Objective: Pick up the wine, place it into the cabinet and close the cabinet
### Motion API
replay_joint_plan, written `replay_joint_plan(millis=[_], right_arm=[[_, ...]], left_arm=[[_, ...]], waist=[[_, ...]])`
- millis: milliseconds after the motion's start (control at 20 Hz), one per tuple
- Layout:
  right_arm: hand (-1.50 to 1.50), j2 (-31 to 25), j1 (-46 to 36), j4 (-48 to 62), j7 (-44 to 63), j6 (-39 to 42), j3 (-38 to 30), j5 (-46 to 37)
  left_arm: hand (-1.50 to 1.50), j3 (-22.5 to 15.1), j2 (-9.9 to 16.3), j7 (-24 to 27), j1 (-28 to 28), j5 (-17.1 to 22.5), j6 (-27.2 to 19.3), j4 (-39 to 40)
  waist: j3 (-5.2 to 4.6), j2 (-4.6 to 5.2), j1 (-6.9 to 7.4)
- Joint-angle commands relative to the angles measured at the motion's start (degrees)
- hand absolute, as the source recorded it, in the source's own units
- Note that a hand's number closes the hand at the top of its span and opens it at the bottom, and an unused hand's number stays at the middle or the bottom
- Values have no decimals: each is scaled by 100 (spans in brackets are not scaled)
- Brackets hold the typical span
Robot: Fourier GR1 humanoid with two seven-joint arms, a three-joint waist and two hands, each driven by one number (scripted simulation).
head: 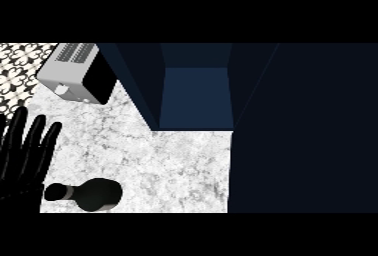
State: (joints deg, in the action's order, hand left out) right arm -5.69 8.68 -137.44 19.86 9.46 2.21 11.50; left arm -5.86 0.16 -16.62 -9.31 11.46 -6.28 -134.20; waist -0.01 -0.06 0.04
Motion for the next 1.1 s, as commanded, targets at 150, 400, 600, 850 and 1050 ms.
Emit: replay_joint_plan(millis=[150, 400, 600, 850, 1050], right_arm=[[-150, 229, -68, -321, 366, -198, 200, -180], [-150, -49, -698, 25, 585, -152, -348, 191], [-150, 25, -519, 183, 221, 29, -354, 127], [-150, -5, -82, -88, 170, 223, -476, 294], [-150, 216, -292, -239, 490, -40, -63, 5]], left_arm=[[-150, 125, 12, -151, 160, -117, -126, 162], [-150, 510, 113, 268, -945, 314, 413, -209], [-150, 1037, 154, 691, -1117, 616, 704, 179], [-150, 1303, 184, 898, -1524, 788, 1062, 256], [-150, 1119, -8, 1129, -1565, 403, 1136, 616]], waist=[[1, 2, -12], [-1, 0, 30], [-1, 1, 29], [0, -5, 20], [0, -3, 17]])
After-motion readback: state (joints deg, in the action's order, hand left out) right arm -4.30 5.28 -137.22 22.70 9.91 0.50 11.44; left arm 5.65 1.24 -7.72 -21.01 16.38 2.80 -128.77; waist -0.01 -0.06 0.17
